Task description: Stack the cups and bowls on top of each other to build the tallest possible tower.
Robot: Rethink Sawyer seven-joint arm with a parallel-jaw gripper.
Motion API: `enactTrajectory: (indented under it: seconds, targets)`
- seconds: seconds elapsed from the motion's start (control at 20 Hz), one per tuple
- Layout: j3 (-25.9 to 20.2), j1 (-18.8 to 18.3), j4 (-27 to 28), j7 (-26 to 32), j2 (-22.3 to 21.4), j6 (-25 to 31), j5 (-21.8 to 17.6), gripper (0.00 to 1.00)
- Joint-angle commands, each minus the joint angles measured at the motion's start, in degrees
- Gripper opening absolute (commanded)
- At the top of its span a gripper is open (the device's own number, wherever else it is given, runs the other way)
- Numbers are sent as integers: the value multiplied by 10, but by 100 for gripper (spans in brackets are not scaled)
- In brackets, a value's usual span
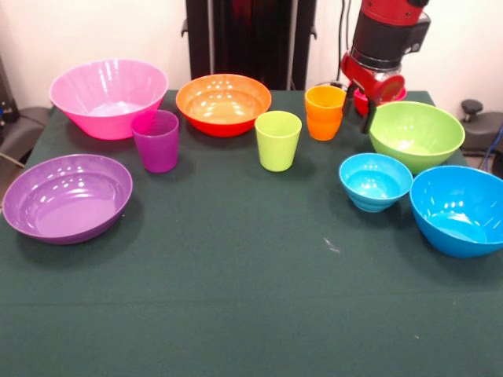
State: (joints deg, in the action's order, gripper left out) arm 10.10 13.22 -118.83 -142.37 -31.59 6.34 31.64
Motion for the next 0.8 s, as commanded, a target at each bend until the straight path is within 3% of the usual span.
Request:
enactTrajectory:
  seconds: [0.05,0.5,0.8]
  targets:
    - [-39,16,33,-112,22,50,33,100]
    - [-37,14,25,-105,6,66,33,100]
    - [-18,34,26,-117,-8,94,35,100]
